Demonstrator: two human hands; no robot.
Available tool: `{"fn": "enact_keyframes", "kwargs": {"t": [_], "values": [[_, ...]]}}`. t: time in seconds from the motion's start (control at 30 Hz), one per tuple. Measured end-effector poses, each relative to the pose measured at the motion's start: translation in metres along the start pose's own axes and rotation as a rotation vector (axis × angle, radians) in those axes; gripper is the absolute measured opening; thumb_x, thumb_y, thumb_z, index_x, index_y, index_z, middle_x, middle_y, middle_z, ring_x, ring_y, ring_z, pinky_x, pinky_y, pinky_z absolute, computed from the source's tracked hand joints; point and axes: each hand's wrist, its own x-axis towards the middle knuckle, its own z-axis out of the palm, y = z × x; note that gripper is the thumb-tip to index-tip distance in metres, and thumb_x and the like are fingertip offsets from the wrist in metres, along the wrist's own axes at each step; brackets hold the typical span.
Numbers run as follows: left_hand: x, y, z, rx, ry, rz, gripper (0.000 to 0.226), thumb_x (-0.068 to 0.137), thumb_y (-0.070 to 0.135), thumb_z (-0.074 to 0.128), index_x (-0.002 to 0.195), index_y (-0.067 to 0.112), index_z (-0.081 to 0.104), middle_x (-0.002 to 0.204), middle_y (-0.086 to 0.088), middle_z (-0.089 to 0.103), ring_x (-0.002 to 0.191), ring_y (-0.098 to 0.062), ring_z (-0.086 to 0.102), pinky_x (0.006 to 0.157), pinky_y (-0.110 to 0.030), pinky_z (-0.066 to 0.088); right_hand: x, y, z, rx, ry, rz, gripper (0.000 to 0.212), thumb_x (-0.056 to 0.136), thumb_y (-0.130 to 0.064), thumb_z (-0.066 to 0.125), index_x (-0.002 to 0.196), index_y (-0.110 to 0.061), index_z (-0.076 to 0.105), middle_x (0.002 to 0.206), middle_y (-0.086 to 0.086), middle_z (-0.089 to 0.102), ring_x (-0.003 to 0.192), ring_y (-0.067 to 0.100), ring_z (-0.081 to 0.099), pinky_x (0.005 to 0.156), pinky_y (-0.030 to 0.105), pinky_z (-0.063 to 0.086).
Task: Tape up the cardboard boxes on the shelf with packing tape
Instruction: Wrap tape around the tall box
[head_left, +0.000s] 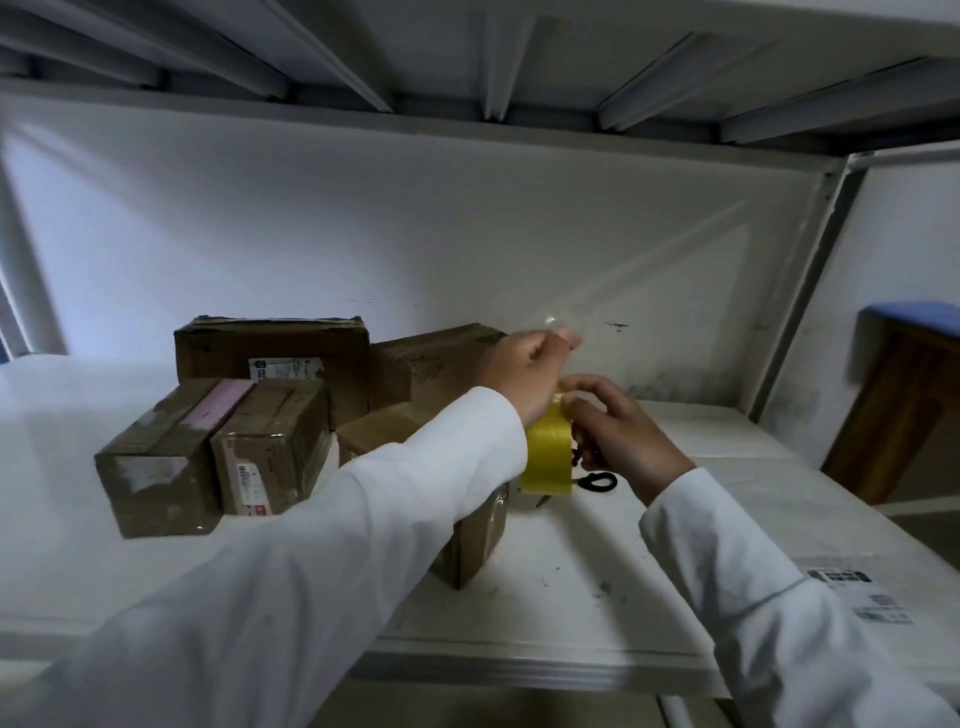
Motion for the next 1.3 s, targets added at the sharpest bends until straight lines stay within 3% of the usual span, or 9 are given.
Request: {"fn": "enact_keyframes", "kwargs": {"t": [0.13,0.27,0.43,0.57,0.67,0.87,1.07,1.2,1.3], "values": [[0.009,-0.014,-0.024,0.087,-0.021,-0.071,0.025,0.098,0.031,0.047,0.090,0.032,0.070,0.119,0.008,0.057,0.113,-0.013,0.050,0.101,-0.033,0.041,0.004,-0.006,0.003,-0.040,-0.073,0.011,0.021,0.091,-0.004,0.048,0.082,-0.020,0.057,0.068,0.004,0.045,0.057,0.016,0.041,0.058,0.026,0.037],[-0.001,-0.015,-0.023,0.039,-0.092,0.037,0.025,0.099,0.027,0.046,0.101,0.025,0.071,0.116,0.007,0.051,0.104,-0.006,0.048,0.081,-0.013,0.037,0.000,-0.006,0.012,-0.016,-0.105,0.083,0.009,0.095,-0.023,0.050,0.087,-0.022,0.052,0.081,-0.001,0.051,0.067,0.014,0.050,0.055,0.021,0.043],[0.003,-0.020,-0.024,0.107,-0.086,0.078,0.030,0.098,0.029,0.049,0.115,0.015,0.068,0.122,0.002,0.051,0.115,-0.013,0.049,0.093,-0.022,0.039,-0.003,-0.002,0.014,0.095,-0.146,0.194,0.018,0.097,-0.037,0.046,0.087,-0.021,0.048,0.087,0.007,0.048,0.067,0.019,0.053,0.065,0.033,0.052],[0.017,-0.039,-0.054,0.537,-0.023,-0.385,0.074,0.092,0.060,0.041,0.151,0.021,0.019,0.155,-0.008,0.022,0.142,-0.033,0.022,0.113,-0.049,0.026,0.002,-0.007,0.010,0.031,-0.174,0.369,0.016,0.100,-0.026,0.042,0.089,-0.018,0.049,0.081,0.006,0.050,0.067,0.018,0.052,0.061,0.030,0.049],[0.006,-0.053,-0.097,0.801,-0.020,-0.657,0.100,0.081,0.068,0.053,0.151,0.011,0.009,0.156,-0.016,0.016,0.141,-0.036,0.020,0.113,-0.048,0.025,0.005,0.001,0.001,0.010,-0.078,0.439,0.012,0.098,-0.028,0.046,0.101,-0.017,0.050,0.091,0.012,0.049,0.075,0.023,0.052,0.064,0.032,0.047],[-0.018,-0.078,-0.116,0.237,-0.007,-0.870,0.072,0.085,0.055,0.059,0.133,0.003,0.045,0.093,-0.012,0.060,0.077,-0.026,0.057,0.071,-0.031,0.047,0.011,0.006,-0.009,0.091,0.049,0.439,0.025,0.095,-0.031,0.052,0.114,-0.016,0.050,0.104,0.015,0.055,0.082,0.030,0.056,0.075,0.040,0.045],[0.000,-0.071,-0.124,0.336,0.110,-0.611,0.039,0.083,0.045,0.068,0.093,0.008,0.062,0.101,-0.011,0.066,0.088,-0.028,0.060,0.078,-0.031,0.043,0.011,0.005,-0.017,0.119,0.070,0.412,0.024,0.095,-0.032,0.051,0.110,-0.014,0.051,0.088,0.014,0.056,0.075,0.029,0.056,0.066,0.036,0.047],[0.013,-0.048,-0.128,0.512,0.243,-0.256,0.028,0.079,0.042,0.071,0.076,0.017,0.057,0.086,0.000,0.058,0.085,-0.021,0.056,0.071,-0.028,0.038,0.010,0.004,-0.023,0.120,0.101,0.387,0.028,0.094,-0.035,0.052,0.114,-0.015,0.052,0.090,0.014,0.060,0.079,0.030,0.058,0.082,0.042,0.048],[-0.002,-0.040,-0.118,0.674,0.055,-0.065,0.027,0.075,0.041,0.074,0.069,0.027,0.051,0.086,0.005,0.050,0.085,-0.017,0.051,0.074,-0.029,0.040,0.010,0.002,-0.024,0.127,0.135,0.371,0.029,0.093,-0.037,0.053,0.113,-0.017,0.052,0.091,0.013,0.061,0.081,0.031,0.058,0.087,0.044,0.047]]}}
